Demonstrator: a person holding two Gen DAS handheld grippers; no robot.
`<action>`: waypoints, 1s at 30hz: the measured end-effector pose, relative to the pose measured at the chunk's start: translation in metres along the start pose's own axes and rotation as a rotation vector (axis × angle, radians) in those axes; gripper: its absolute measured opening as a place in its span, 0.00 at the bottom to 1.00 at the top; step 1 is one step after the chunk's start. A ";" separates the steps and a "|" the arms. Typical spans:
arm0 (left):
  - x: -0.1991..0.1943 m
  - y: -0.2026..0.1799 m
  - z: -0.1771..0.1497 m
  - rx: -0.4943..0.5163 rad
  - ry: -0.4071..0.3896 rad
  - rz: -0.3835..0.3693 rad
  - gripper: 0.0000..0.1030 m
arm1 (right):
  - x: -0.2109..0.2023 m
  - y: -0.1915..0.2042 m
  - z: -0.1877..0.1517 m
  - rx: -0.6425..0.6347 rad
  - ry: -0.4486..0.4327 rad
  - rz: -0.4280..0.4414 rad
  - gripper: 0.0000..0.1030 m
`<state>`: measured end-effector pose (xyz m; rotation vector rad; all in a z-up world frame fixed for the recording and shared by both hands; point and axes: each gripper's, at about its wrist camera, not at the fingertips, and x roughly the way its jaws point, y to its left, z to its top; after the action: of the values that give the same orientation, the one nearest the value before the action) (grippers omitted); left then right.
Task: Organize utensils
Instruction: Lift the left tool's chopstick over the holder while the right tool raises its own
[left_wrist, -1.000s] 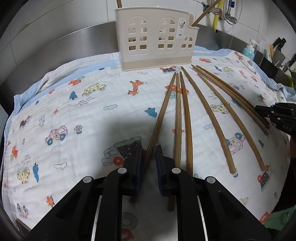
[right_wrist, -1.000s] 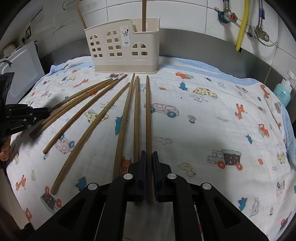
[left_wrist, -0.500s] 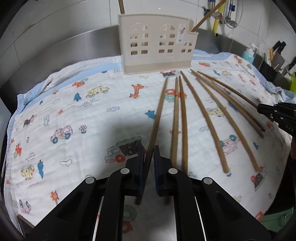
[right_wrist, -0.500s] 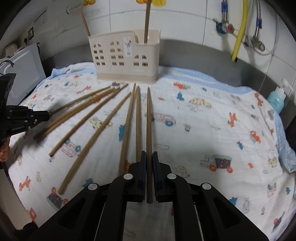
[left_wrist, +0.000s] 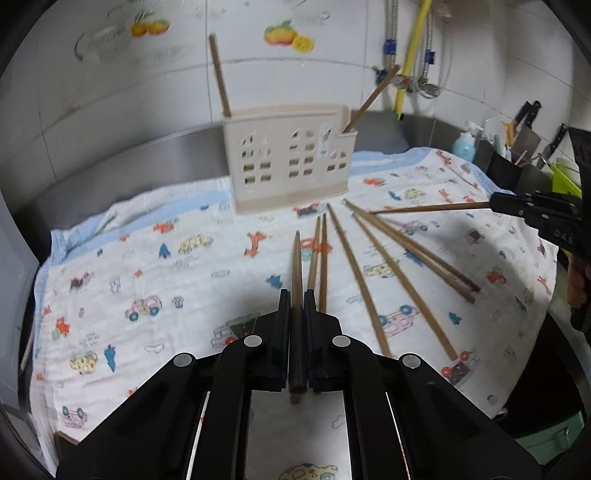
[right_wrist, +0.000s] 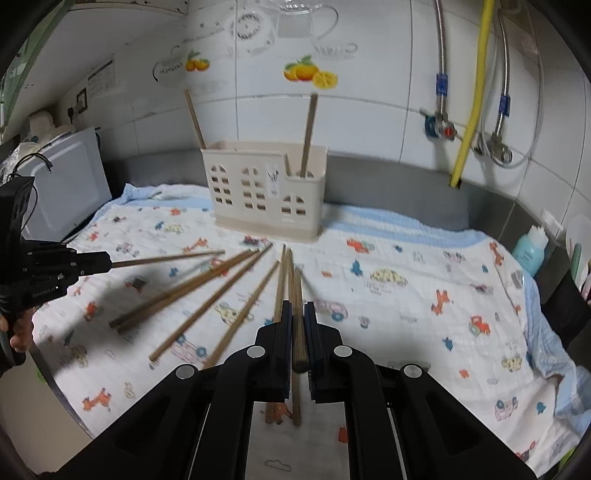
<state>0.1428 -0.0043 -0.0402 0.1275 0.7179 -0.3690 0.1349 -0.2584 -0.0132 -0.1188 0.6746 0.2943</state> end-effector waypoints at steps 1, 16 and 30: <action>-0.003 -0.002 0.001 0.006 -0.010 -0.002 0.06 | -0.002 0.001 0.002 -0.001 -0.008 0.001 0.06; -0.033 -0.008 0.037 0.005 -0.118 -0.058 0.05 | -0.024 0.011 0.062 -0.008 -0.102 0.074 0.06; -0.042 -0.002 0.109 0.025 -0.197 -0.051 0.05 | -0.042 0.010 0.148 -0.088 -0.154 0.092 0.06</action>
<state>0.1806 -0.0201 0.0695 0.0952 0.5225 -0.4332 0.1891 -0.2289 0.1283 -0.1480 0.5156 0.4174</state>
